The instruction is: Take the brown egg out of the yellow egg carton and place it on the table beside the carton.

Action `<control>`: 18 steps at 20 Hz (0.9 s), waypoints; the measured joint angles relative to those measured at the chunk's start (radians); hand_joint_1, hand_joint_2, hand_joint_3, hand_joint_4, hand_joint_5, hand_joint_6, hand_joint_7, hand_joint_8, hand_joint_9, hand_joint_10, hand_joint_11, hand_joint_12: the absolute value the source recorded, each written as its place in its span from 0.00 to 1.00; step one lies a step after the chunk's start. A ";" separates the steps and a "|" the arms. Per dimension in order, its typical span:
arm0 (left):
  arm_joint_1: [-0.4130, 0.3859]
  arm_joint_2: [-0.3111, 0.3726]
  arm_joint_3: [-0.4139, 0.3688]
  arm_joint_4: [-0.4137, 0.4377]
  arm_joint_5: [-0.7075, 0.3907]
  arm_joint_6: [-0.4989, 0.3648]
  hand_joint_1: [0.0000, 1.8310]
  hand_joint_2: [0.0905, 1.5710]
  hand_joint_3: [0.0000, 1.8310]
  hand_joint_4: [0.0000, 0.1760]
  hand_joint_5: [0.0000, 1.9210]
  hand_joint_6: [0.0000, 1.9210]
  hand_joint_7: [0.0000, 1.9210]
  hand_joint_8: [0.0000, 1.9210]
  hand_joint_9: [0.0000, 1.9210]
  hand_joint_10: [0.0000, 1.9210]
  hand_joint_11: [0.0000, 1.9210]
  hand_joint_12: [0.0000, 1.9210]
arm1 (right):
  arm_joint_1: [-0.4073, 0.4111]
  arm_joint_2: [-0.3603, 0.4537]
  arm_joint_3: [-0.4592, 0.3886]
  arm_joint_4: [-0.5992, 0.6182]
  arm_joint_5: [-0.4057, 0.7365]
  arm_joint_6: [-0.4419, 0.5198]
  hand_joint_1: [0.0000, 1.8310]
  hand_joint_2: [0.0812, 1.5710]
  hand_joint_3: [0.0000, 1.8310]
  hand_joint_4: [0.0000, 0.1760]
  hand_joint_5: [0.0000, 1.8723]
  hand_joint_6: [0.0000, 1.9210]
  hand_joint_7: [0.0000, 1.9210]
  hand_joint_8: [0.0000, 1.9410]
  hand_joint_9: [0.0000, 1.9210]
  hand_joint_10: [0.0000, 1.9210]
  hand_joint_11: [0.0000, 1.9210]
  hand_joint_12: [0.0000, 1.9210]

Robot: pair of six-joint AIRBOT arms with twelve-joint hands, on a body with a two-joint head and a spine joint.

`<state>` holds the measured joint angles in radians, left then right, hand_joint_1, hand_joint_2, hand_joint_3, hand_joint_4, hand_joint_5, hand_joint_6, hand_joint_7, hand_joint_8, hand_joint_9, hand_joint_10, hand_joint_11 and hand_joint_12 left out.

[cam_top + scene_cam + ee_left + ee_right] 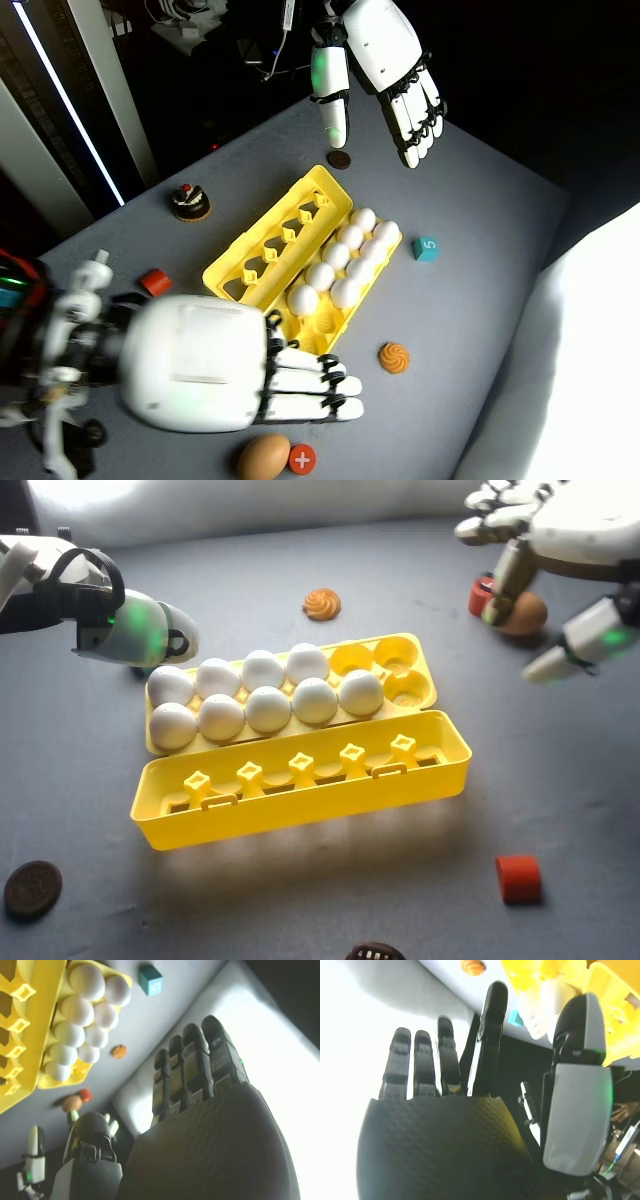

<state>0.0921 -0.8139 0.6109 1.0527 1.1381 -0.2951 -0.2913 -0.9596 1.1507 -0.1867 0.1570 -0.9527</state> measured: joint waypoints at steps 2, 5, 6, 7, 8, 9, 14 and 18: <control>0.000 -0.001 0.000 -0.001 -0.003 0.000 0.00 0.77 0.00 0.00 0.10 0.00 0.11 0.00 0.10 0.00 0.00 0.16 | 0.000 0.079 -0.069 0.025 -0.022 0.000 0.39 0.53 0.00 0.98 0.49 0.00 0.00 0.00 0.00 0.00 0.00 0.00; 0.000 -0.001 0.000 0.000 -0.001 0.000 0.00 0.77 0.00 0.00 0.10 0.00 0.11 0.00 0.10 0.00 0.00 0.16 | -0.003 0.197 -0.174 0.044 -0.024 -0.001 0.39 0.55 0.00 0.77 0.51 0.01 0.18 0.01 0.02 0.00 0.00 0.00; 0.000 -0.001 0.000 -0.001 -0.001 0.000 0.00 0.77 0.00 0.00 0.10 0.00 0.11 0.00 0.09 0.00 0.00 0.14 | -0.003 0.226 -0.202 0.045 -0.028 -0.001 0.40 0.55 0.00 0.67 0.54 0.01 0.31 0.03 0.16 0.03 0.00 0.12; 0.000 -0.001 0.000 -0.001 -0.001 0.000 0.00 0.77 0.00 0.00 0.12 0.00 0.13 0.00 0.11 0.00 0.00 0.18 | -0.006 0.263 -0.233 0.044 -0.032 -0.001 0.39 0.57 0.00 0.69 0.58 0.02 0.41 0.05 0.26 0.08 0.00 0.27; 0.000 -0.001 0.000 0.000 -0.001 -0.001 0.00 0.77 0.00 0.00 0.12 0.00 0.13 0.00 0.11 0.00 0.00 0.19 | -0.006 0.297 -0.270 0.049 -0.037 -0.001 0.39 0.57 0.00 0.58 0.61 0.02 0.40 0.29 0.26 0.30 0.00 0.47; 0.000 -0.001 0.000 0.000 -0.002 -0.001 0.00 0.77 0.00 0.00 0.12 0.00 0.13 0.00 0.11 0.00 0.00 0.19 | -0.006 0.334 -0.301 0.057 -0.042 0.000 0.39 0.55 0.00 0.47 0.45 0.66 0.33 0.85 0.21 0.85 0.02 0.89; 0.000 -0.001 0.000 0.001 -0.001 -0.002 0.00 0.78 0.00 0.00 0.12 0.00 0.13 0.00 0.11 0.00 0.00 0.18 | -0.007 0.463 -0.388 0.060 -0.066 -0.001 0.31 0.60 0.01 0.53 0.71 1.00 0.66 1.00 0.62 1.00 0.57 1.00; 0.000 -0.001 0.000 0.000 0.000 -0.002 0.00 0.78 0.00 0.00 0.12 0.00 0.13 0.00 0.11 0.00 0.00 0.18 | -0.006 0.545 -0.435 0.085 -0.069 0.010 0.68 0.81 0.01 0.06 0.85 1.00 0.86 1.00 0.86 1.00 0.92 1.00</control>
<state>0.0921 -0.8146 0.6106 1.0531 1.1378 -0.2966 -0.2970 -0.4149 0.7155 -0.1017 0.0883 -0.9432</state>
